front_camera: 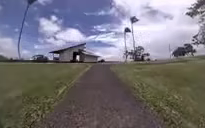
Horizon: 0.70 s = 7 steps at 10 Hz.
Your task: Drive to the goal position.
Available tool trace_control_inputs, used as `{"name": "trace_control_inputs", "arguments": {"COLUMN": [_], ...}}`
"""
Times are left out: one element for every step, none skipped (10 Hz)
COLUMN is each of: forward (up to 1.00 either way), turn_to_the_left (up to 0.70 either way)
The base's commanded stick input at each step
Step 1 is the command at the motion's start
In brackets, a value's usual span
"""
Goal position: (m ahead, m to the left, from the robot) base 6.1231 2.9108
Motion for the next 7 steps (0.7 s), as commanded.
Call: {"name": "trace_control_inputs", "arguments": {"forward": [0.7,0.7,0.7,0.7,0.7,0.7,0.7], "turn_to_the_left": [0.03,0.03,0.03,0.03,0.03,0.03,0.03]}}
